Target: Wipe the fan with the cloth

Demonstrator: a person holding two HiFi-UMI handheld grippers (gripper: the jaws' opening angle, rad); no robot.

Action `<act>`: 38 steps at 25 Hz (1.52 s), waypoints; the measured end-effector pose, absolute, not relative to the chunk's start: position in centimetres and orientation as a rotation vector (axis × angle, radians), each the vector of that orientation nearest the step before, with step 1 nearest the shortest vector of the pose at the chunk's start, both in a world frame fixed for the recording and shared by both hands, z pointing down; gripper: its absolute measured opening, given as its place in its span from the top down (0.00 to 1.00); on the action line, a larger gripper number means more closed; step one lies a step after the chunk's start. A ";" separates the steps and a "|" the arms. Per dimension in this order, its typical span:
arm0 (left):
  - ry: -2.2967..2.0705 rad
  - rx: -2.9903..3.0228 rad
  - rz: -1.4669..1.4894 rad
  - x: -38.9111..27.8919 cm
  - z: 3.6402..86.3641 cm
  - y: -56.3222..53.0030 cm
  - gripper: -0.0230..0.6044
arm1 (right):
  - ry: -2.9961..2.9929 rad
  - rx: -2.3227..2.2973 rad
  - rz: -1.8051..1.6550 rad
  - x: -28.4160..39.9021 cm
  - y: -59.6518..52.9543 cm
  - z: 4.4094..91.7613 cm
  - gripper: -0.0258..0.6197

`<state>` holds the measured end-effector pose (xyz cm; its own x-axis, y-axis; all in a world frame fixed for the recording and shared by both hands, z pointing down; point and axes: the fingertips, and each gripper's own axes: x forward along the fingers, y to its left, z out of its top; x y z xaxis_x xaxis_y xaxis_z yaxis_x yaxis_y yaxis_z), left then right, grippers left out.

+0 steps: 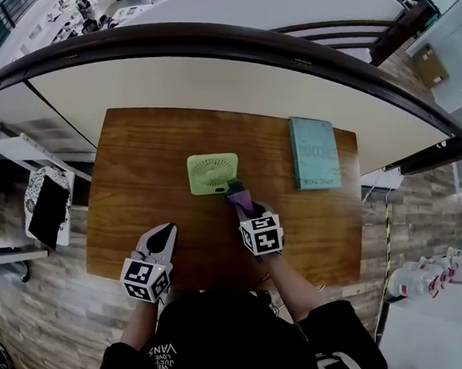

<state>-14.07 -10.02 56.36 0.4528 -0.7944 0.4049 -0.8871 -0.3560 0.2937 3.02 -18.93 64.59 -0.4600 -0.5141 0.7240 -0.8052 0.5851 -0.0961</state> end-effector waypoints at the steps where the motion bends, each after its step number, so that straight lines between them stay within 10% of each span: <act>1: -1.409 2.238 0.263 -14.0 56.3 -10.0 0.95 | -2.154 1.050 0.573 3.3 -18.9 64.6 0.81; 38: -1.656 2.252 0.102 -11.3 48.9 -6.1 0.95 | -2.657 0.928 0.512 3.7 -11.1 46.9 0.81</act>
